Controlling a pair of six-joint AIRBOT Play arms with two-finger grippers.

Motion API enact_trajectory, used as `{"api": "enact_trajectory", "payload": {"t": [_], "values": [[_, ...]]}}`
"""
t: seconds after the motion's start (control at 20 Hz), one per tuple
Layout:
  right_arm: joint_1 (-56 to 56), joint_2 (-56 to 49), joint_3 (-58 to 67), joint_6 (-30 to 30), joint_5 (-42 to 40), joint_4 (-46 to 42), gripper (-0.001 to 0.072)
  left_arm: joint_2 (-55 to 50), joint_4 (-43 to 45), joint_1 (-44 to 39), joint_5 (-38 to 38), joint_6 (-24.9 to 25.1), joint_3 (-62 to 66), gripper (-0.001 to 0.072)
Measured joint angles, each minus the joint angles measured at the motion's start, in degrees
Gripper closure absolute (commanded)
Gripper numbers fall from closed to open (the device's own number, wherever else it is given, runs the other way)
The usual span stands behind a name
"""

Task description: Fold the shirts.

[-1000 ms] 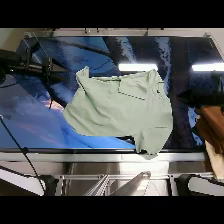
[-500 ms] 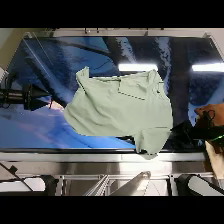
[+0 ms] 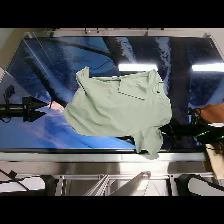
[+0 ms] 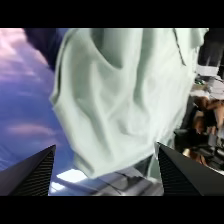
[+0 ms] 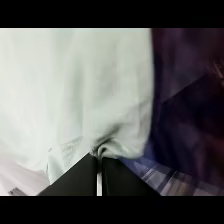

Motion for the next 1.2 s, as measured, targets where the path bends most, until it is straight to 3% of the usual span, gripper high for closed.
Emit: {"api": "enact_trajectory", "payload": {"t": [0.25, 0.45, 0.5, 0.55, 0.6, 0.9, 1.2], "values": [[-2.5, 2.6, 0.4, -3.5, 0.6, 5.1, 0.069, -2.8, 3.5, -3.4, -5.7, 0.7, 0.1, 0.0013], [-4.0, 4.5, 0.7, -4.3, 1.4, 6.5, 0.069, -9.6, 4.1, -11.0, -6.4, 0.7, 3.7, 0.0014], [-4.2, 4.7, 0.7, -4.4, 1.5, 6.9, 0.0691, -11.4, 3.6, -13.0, -5.2, 0.5, 4.9, 0.0042], [-4.3, 4.9, 0.7, -4.6, 1.7, 7.0, 0.069, -13.4, 3.1, -15.0, -4.0, 0.5, 6.2, 0.0163], [-4.4, 4.9, 0.7, -4.8, 1.7, 7.2, 0.069, -15.3, 3.1, -16.7, -3.2, 0.3, 7.5, 0.0216], [-4.5, 5.2, 0.8, -6.2, 2.2, 9.9, 0.069, -22.1, 4.6, -22.3, 6.6, -1.0, 12.7, 0.022], [-4.6, 5.2, 1.0, -7.8, 3.1, 14.1, 0.069, -19.3, 5.4, -19.5, 14.3, -1.0, 13.0, 0.0221]]}}
